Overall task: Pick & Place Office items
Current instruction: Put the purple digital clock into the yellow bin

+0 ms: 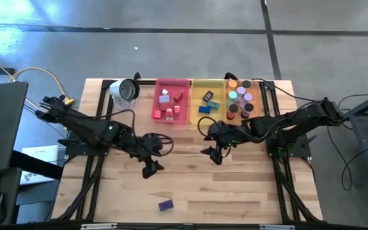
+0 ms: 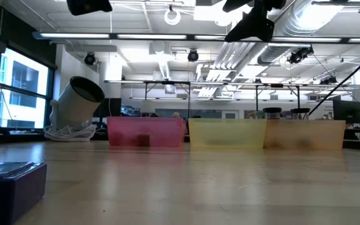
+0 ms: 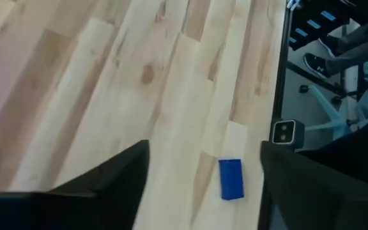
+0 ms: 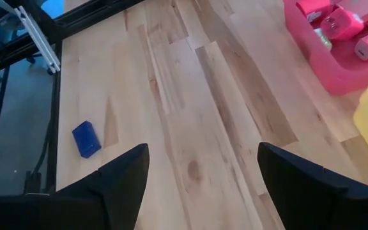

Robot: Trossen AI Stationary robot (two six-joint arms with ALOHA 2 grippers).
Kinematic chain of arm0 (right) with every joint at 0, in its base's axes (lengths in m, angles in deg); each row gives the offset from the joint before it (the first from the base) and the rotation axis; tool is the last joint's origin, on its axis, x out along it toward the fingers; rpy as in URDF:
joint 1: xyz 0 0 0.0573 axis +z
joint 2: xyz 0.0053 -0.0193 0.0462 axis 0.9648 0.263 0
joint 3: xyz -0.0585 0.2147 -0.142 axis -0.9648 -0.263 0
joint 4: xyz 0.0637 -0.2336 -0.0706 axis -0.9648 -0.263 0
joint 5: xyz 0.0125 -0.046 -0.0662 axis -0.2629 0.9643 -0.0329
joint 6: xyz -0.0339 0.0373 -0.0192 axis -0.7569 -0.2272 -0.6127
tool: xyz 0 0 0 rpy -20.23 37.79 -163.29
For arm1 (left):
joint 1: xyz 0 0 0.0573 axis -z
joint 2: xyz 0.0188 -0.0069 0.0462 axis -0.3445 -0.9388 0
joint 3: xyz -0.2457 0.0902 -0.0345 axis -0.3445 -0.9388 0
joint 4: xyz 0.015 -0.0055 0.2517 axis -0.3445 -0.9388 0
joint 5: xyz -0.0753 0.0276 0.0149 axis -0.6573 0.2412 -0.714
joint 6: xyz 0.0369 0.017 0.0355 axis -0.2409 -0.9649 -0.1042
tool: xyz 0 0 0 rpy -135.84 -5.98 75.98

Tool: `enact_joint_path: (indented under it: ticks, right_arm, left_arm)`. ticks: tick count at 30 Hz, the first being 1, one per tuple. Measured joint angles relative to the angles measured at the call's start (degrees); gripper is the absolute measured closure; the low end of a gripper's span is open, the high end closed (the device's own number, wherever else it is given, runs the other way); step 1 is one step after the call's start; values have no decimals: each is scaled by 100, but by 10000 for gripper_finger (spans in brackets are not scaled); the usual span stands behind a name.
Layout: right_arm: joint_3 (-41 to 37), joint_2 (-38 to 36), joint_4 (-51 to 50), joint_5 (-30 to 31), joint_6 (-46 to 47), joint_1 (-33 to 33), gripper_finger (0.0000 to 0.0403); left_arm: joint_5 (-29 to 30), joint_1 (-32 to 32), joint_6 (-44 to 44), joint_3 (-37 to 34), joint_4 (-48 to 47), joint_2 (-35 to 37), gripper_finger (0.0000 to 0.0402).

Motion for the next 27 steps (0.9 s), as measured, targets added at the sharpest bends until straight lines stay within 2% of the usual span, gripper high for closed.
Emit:
enact_joint_path:
  ticks: [3,6,10,21,27]
  right_arm:
    - [0,1,-16,-36,98,77,121]
    - [0,2,-24,-12,88,182,121]
    - [0,2,-54,-1,129,238,121]
    - [0,12,-65,42,283,663,121]
    - [-2,51,-67,40,429,875,121]
  left_arm:
    - [-1,109,297,0,86,-101,81]
    - [37,203,687,0,367,-225,62]
    - [108,340,1049,0,701,-479,58]
    - [77,990,469,0,628,-1545,57]
    - [693,1491,495,0,627,-1907,57]
